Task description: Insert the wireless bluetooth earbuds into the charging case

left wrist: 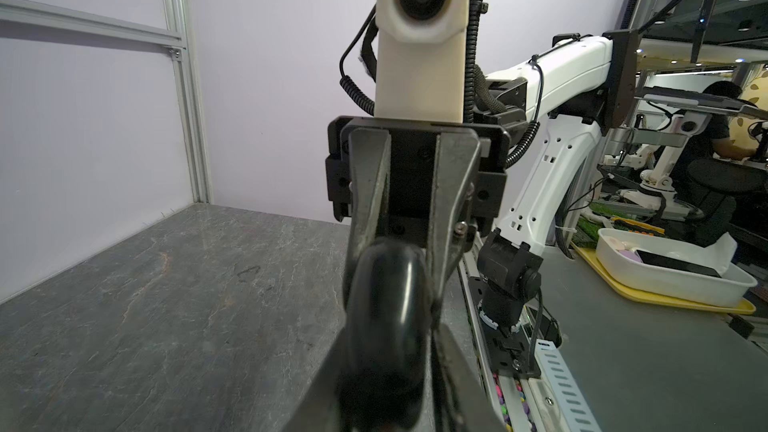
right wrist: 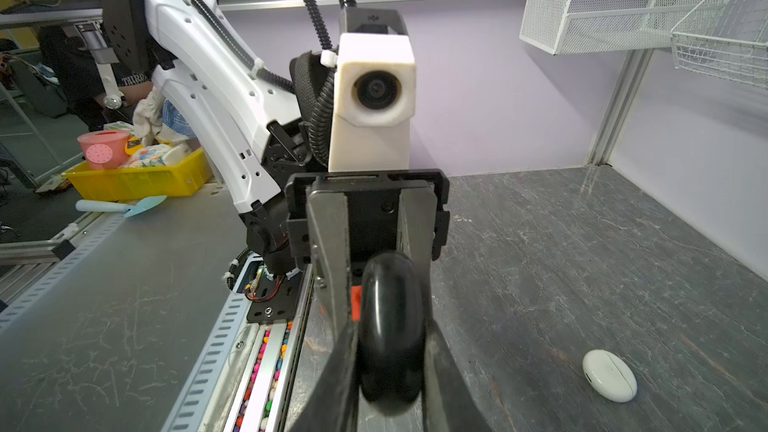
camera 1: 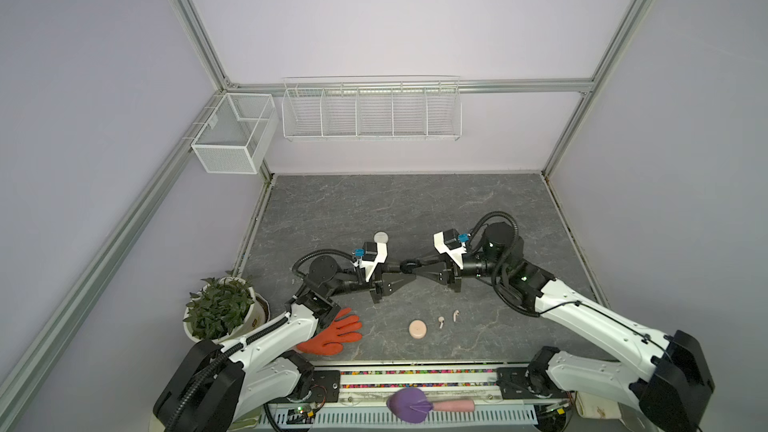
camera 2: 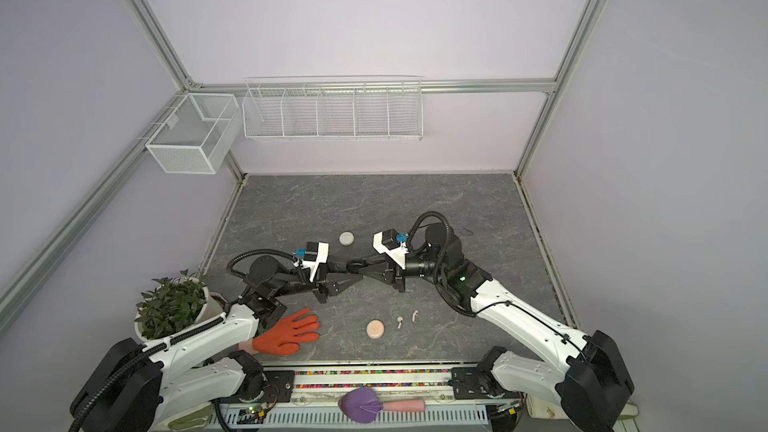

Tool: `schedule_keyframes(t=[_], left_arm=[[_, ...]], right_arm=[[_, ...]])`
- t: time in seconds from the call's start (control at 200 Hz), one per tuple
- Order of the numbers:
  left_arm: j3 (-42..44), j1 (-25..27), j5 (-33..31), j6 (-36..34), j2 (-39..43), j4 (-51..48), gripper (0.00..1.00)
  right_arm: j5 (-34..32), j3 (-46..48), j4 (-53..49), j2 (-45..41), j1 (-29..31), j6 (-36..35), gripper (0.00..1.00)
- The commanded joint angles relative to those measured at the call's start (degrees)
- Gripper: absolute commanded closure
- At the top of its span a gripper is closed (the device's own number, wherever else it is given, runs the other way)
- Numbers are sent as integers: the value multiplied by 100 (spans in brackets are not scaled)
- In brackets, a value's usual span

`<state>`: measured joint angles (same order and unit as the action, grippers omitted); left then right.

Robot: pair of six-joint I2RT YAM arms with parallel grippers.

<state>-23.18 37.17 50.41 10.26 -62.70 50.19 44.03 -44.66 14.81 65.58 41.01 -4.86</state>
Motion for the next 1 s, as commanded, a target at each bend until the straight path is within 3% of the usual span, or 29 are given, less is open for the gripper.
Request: schedule_keyframes(t=[0.0, 0.215, 0.385, 0.61, 0.695, 0.79, 0.995], left_arm=[[59, 27, -376, -259, 161, -334, 57], [387, 27, -1400, -106, 358, -326, 23], [674, 27, -2510, -4, 643, -546, 9], [764, 27, -4330, 148, 974, -1439, 4], [581, 27, -4663, 246, 916, -1834, 1], [639, 27, -5008, 406, 557, -1468, 0], [304, -12, -5601, 723, -47, -1734, 0]], right_arm=[[-193, -65, -112, 125, -21, -210, 85], [-424, 87, 175, 377, -222, 1, 89], [-662, 164, 391, 715, -407, 183, 93], [-1147, -142, 229, 1512, -675, 419, 93], [-1176, -402, 117, 2025, -756, 599, 93], [-1132, -884, 70, 2803, -872, 990, 92], [-1330, -2241, -1065, 4191, -1094, 1601, 85]])
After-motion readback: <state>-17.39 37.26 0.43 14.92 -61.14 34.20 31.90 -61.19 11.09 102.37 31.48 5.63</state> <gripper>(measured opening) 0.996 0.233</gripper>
